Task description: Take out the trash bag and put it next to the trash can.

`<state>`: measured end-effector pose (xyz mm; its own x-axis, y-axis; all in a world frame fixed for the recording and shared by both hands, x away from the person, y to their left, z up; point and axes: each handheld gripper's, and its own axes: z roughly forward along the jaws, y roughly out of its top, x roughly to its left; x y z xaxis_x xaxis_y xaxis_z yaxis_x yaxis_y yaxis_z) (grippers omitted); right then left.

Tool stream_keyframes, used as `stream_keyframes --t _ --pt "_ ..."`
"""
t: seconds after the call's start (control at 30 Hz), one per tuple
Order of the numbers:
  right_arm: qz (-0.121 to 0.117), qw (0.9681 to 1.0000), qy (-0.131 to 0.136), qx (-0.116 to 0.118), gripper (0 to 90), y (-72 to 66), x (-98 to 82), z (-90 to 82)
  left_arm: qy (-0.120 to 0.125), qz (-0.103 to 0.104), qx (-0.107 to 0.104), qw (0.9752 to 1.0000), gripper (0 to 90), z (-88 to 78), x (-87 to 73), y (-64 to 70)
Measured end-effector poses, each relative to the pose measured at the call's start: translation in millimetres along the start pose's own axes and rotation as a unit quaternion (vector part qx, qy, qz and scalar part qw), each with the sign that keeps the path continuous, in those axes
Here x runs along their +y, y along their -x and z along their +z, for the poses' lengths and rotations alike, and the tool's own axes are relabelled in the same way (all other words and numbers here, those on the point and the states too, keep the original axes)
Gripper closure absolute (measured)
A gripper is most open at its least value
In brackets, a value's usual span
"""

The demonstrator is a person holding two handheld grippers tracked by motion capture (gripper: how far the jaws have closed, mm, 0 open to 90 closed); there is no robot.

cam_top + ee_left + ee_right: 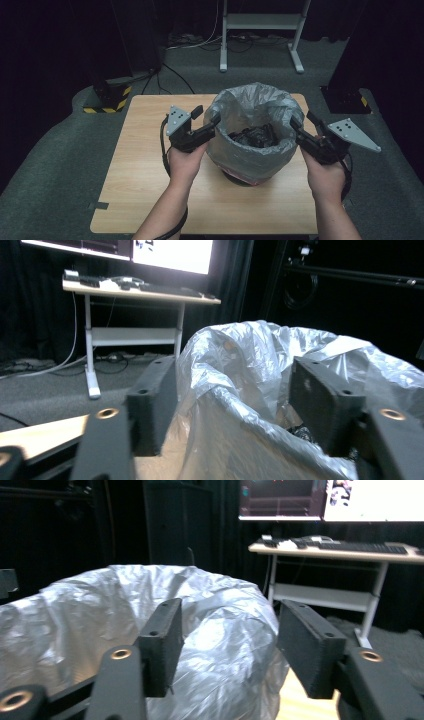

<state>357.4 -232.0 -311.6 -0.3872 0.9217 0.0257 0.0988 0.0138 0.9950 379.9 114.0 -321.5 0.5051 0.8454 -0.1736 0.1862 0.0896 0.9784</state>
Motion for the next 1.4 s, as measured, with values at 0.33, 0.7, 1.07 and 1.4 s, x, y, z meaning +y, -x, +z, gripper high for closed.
stream_keyframes --t 0.33,0.7,1.07,1.4 --pt "0.027 0.9970 -0.070 -0.019 58.4 12.7 4.5 24.3 -0.025 -0.007 0.015 0.9996 58.4 14.0 -3.4 1.7" --pt "-0.018 0.9965 -0.055 -0.060 90.0 3.5 1.3 17.0 0.002 -0.002 0.029 0.9996 89.6 5.8 -4.6 7.3" --pt "-0.026 0.9976 0.007 -0.063 90.0 -4.5 13.6 5.1 0.046 -0.009 0.005 0.9989 90.0 -2.8 10.0 7.9" --pt "-0.028 0.9961 0.059 -0.059 89.9 -16.7 35.4 -11.0 0.090 -0.004 -0.015 0.9958 90.0 -19.7 32.6 16.9"
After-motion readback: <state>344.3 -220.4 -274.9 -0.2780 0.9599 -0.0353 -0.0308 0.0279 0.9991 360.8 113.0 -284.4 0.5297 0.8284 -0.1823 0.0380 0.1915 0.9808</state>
